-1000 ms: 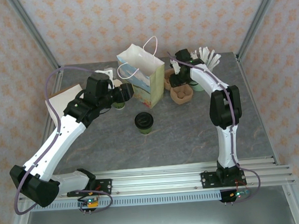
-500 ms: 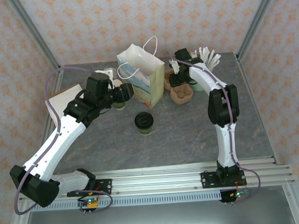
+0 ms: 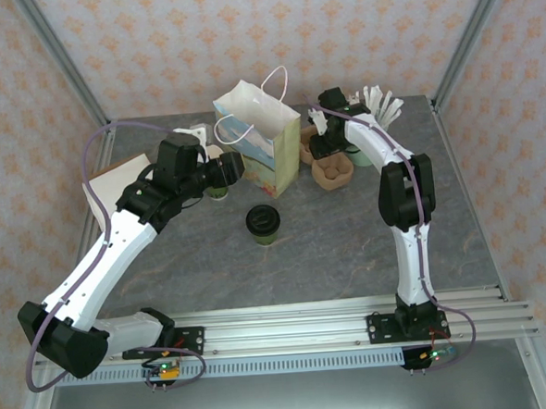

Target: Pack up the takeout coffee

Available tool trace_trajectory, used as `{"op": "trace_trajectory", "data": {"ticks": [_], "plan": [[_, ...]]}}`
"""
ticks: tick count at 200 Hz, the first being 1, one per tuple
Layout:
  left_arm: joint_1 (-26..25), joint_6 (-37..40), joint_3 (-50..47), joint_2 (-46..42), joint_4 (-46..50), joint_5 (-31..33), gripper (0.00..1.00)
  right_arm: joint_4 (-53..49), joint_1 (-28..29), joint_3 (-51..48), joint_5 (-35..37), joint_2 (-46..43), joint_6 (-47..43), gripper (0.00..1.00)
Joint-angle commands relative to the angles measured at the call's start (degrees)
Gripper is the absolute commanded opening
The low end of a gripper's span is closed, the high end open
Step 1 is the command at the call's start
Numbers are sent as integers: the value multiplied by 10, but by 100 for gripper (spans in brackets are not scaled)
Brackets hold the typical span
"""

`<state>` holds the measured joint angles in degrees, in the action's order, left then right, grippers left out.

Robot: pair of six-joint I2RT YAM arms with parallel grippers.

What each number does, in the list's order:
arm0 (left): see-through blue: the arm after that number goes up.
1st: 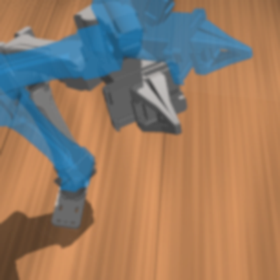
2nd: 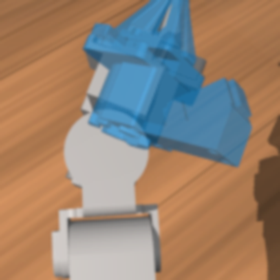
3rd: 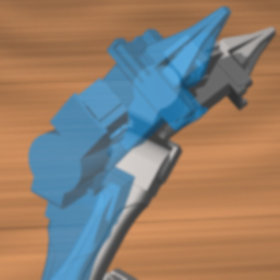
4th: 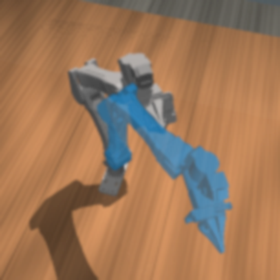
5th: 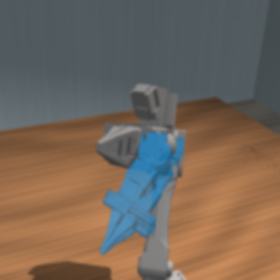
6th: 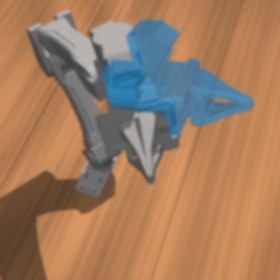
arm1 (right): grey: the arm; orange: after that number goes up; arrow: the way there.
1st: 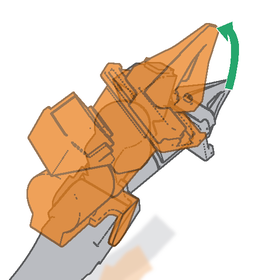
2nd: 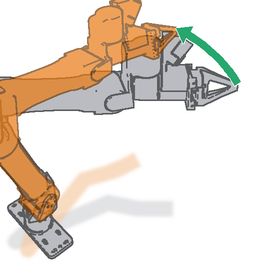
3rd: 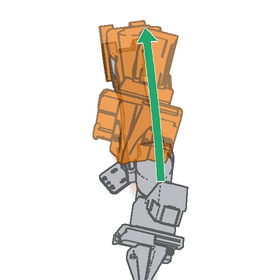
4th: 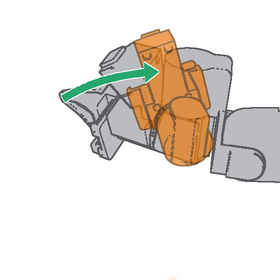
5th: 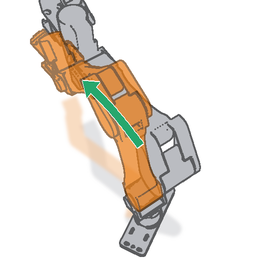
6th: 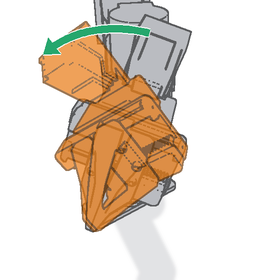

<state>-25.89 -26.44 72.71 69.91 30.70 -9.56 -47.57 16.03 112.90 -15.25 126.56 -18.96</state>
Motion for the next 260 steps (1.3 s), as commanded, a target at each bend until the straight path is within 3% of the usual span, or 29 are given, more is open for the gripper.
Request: {"op": "trace_trajectory", "data": {"ticks": [1,73,260], "plan": [[-4,9,3,0,4,11,71,-29,-3,14,21,15,-9,39],[-4,10,8,5,5,9,72,-28,-3,23,8,-12,0,33],[-4,10,-1,-4,0,11,72,-33,-3,-7,-20,-124,49,31]]}}
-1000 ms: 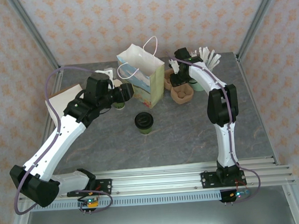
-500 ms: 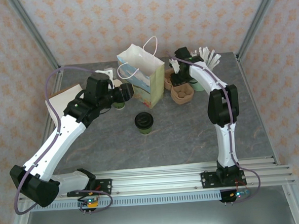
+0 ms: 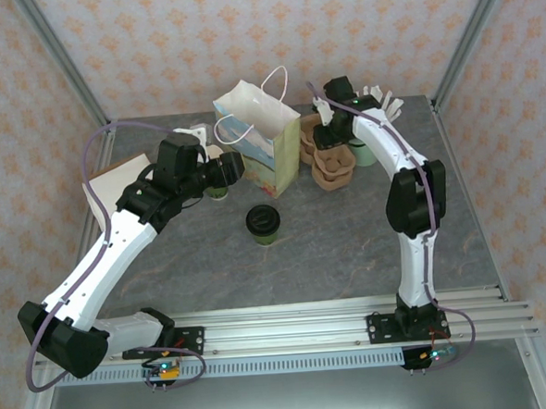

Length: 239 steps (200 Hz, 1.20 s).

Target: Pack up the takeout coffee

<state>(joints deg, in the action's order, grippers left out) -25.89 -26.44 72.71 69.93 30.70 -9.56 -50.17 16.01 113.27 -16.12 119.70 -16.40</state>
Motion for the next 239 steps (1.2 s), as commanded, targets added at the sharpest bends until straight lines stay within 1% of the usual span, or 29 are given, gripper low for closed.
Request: {"op": "trace_trajectory", "data": {"ticks": [1,29,61,91,123,173,204,213,219,239], "plan": [[-4,10,-1,-4,0,11,72,-6,-3,-11,-11,-57,24,31],[-4,9,4,-3,-2,19,72,14,-3,-58,-21,-109,53,31],[-1,0,18,8,-6,23,72,51,-3,-141,-24,-188,95,31],[6,-8,40,24,-11,25,72,91,-3,-223,-60,-262,132,31],[12,-14,65,41,-17,24,72,110,-3,-279,-100,-318,160,31],[25,-28,105,79,-14,31,72,131,-3,-347,-148,-371,188,31],[40,-39,133,110,-9,37,72,147,-3,-383,-149,-402,202,31],[48,-39,140,121,-9,31,72,149,-3,-391,-151,-408,202,31],[52,-57,145,129,-11,24,72,149,-3,-394,-150,-411,202,31],[56,-62,173,160,-11,13,72,151,-3,-404,-146,-420,204,31]]}}
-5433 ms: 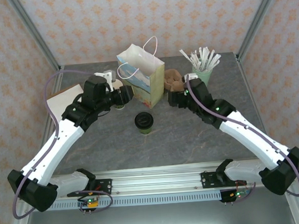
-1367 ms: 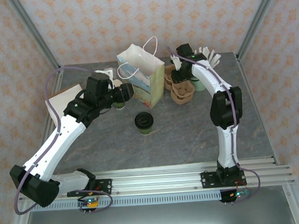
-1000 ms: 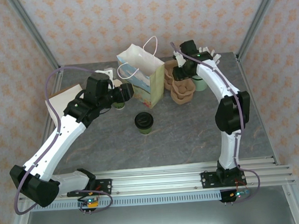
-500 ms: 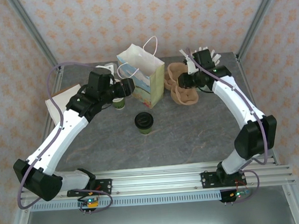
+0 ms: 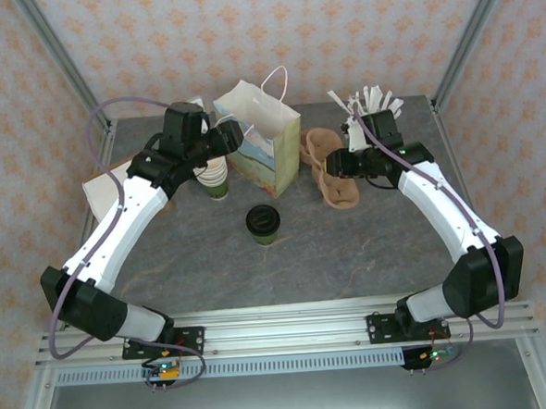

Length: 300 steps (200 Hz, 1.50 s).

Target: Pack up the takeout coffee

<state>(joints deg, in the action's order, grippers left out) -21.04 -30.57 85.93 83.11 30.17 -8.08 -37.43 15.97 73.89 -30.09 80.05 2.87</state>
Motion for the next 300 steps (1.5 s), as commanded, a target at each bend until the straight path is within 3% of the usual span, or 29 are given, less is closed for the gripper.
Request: {"op": "trace_trajectory", "data": {"ticks": [1,43,112,136,198,239,280,300], "plan": [[8,-21,42,31,-5,-3,72,24,-2,-11,-6,-24,11,31],[17,-16,126,111,25,-4,72,21,-2,-13,0,-27,7,31],[19,31,224,197,99,78,65,25,-3,-20,1,-31,5,31],[19,31,244,223,100,73,61,26,-2,-24,6,-32,4,31],[19,25,294,275,108,19,38,23,-2,-29,11,-41,6,31],[19,22,285,267,90,-2,21,22,-2,-28,19,-55,10,31],[16,-5,256,225,49,-65,3,18,-2,-26,27,-76,15,31],[9,-23,232,201,36,-83,0,14,-2,-24,31,-86,16,31]]}}
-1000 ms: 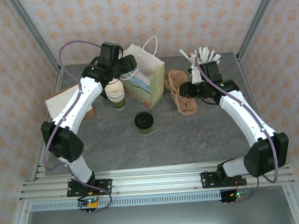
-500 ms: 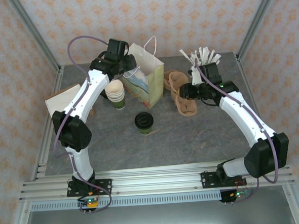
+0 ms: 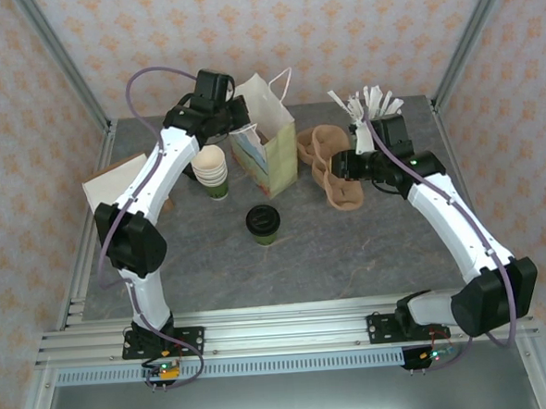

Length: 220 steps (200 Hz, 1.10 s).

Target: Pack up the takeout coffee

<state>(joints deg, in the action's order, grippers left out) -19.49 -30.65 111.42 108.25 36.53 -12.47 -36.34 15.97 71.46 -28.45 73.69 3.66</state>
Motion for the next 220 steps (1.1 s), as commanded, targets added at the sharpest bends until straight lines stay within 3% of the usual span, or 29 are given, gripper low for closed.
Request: {"op": "trace_trajectory", "data": {"ticks": [1,42,91,137,180,220], "plan": [[-7,-24,-24,-52,-29,-39,0,3,-3,1,15,-23,7,31],[-35,-44,-110,-119,-81,-49,0,-18,-2,21,45,-55,5,31],[-63,-74,-214,-179,-183,-36,0,-53,-2,47,136,-95,1,31],[-85,-111,-242,-195,-200,-14,0,-101,-2,83,200,-119,-12,31],[-94,-182,-260,-190,-249,-9,0,-114,-3,113,197,-124,-13,31],[-93,-198,-242,-172,-268,34,0,-102,-2,108,180,-116,-6,31]]}}
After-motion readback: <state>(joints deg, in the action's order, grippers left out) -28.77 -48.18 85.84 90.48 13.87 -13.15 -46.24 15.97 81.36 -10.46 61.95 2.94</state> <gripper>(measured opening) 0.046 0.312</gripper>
